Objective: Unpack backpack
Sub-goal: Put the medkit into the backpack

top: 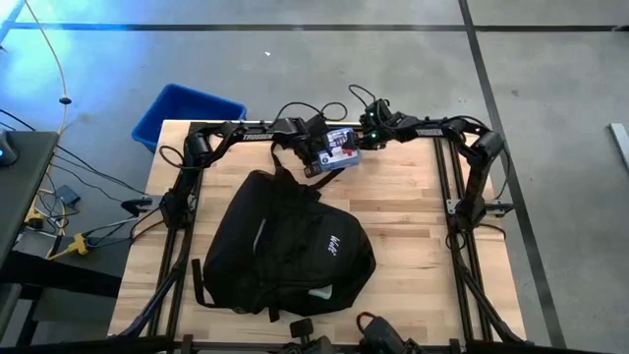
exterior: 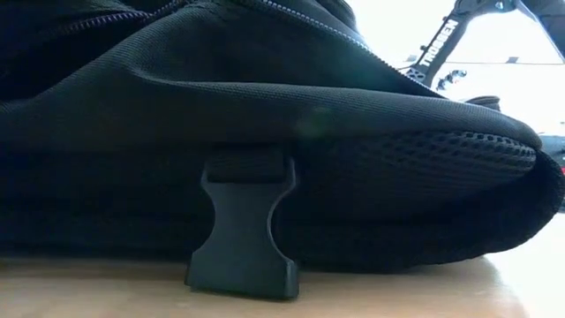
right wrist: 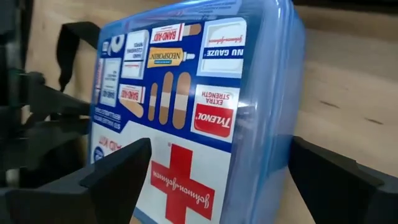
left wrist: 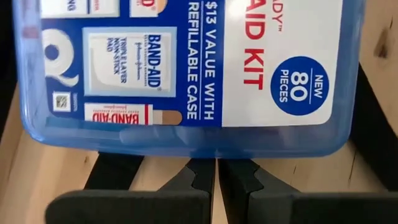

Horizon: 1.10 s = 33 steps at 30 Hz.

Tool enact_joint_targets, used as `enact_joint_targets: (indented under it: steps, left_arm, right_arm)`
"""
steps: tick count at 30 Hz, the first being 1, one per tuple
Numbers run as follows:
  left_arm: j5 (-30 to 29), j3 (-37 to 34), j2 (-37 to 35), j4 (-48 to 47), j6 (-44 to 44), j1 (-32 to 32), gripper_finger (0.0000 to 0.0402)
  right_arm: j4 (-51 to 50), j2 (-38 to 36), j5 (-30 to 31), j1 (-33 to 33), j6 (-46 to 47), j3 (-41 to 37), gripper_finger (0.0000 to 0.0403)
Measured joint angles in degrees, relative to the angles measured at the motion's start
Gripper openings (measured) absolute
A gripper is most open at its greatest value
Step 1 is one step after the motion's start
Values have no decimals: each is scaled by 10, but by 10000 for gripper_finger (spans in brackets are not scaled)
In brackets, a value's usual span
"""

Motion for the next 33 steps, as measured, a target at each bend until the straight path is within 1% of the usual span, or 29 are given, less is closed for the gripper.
enact_joint_targets:
  steps: [2,6,9,13,23,27,31,33]
  left_arm:
    - [-4,0,0,-8,2,-1,0]
    - [-5,0,0,-21,2,-1,0]
    - [-5,0,1,-25,9,-1,0]
    - [-5,0,2,-27,10,-1,0]
    - [-5,0,2,-23,11,-3,0]
    - [-5,0,2,-44,10,-4,0]
    - [-5,0,2,-46,10,-5,0]
    - [-5,0,1,-56,10,-5,0]
  right_arm:
    - [-1,-1,-21,0,-4,2,351]
    - [-15,-18,-42,0,-19,3,351]
    - [-30,-39,-45,-1,-37,4,350]
    - [-20,-61,-57,-4,-38,5,350]
    - [-35,-61,-40,4,-49,5,350]
    - [-19,-61,-71,5,-55,4,350]
    - [-18,-61,-79,5,-65,4,350]
    - [-9,-63,-117,4,-88,4,350]
